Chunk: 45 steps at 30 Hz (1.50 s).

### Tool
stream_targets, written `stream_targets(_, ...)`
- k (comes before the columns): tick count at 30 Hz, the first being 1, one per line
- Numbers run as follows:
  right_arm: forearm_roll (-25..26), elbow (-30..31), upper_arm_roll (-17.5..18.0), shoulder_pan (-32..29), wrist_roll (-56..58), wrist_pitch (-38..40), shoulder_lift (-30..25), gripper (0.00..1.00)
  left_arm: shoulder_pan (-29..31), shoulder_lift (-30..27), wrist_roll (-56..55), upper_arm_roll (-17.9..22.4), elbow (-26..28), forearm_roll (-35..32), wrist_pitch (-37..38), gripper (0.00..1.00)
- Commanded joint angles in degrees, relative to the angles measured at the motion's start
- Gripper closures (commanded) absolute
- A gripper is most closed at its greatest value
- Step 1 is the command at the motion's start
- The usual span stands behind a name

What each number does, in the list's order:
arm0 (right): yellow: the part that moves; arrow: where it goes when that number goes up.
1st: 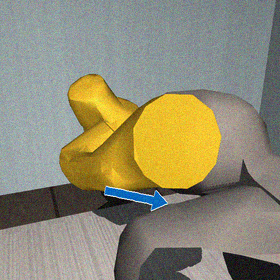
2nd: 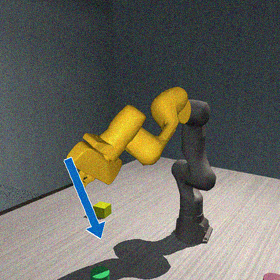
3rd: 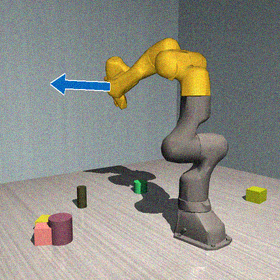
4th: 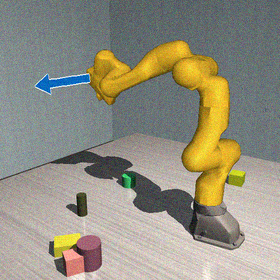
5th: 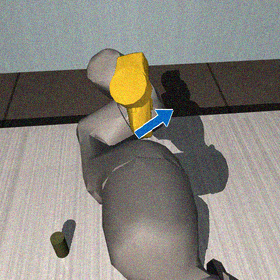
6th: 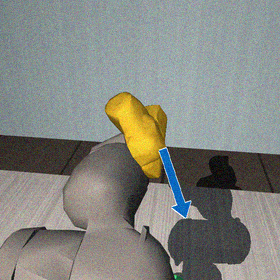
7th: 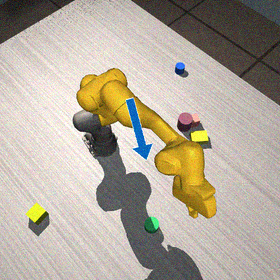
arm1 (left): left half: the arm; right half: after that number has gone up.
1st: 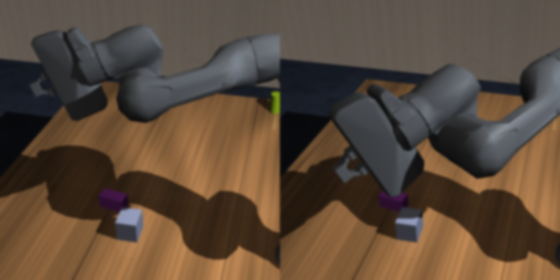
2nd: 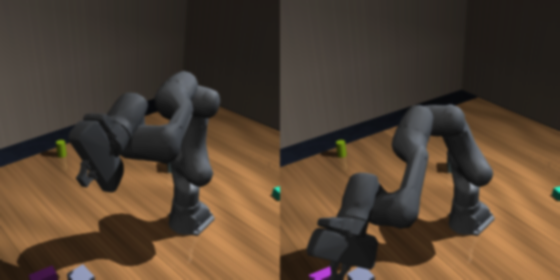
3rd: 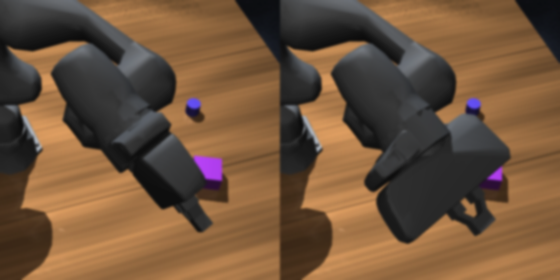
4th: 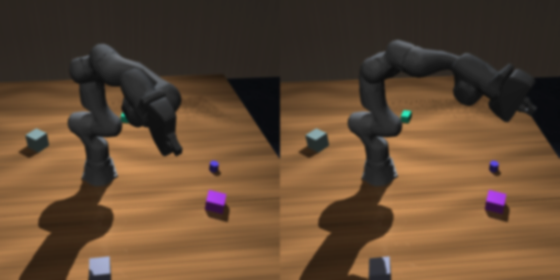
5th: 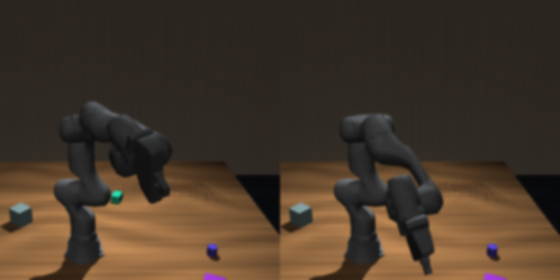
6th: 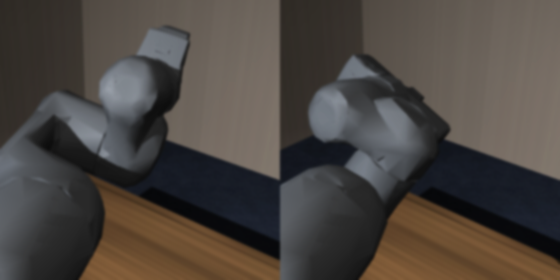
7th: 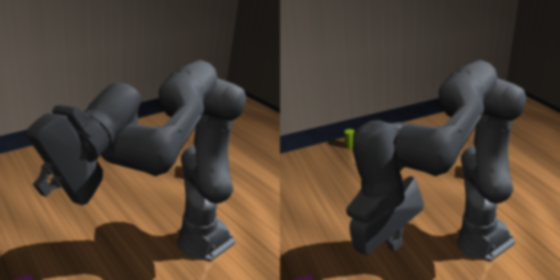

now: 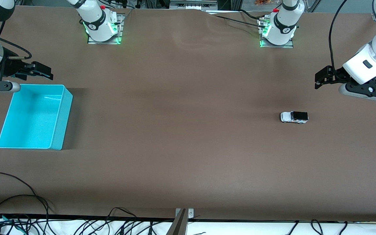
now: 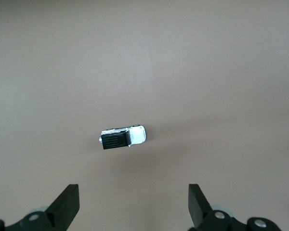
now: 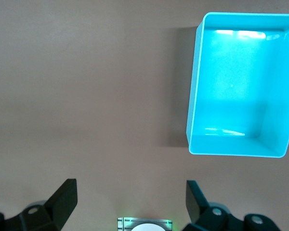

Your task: Wind and store white jeep toy

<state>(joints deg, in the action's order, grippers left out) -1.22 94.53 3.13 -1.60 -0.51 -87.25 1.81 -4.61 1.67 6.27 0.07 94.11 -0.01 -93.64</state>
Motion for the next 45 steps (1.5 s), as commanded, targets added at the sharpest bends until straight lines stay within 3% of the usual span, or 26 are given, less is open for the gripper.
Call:
stream_targets(1, -0.1, -1.02, 0.13, -0.42, 0.68, 0.85, 0.12, 0.0, 0.13, -0.61, 1.2, 0.01, -0.15, -0.6, 0.65, 0.0)
stream_targets(45, -0.1, -1.02, 0.13, -0.42, 0.68, 0.76, 0.21, 0.0, 0.21, 0.62, -0.56, 0.1, -0.16, -0.51, 2.14, 0.0)
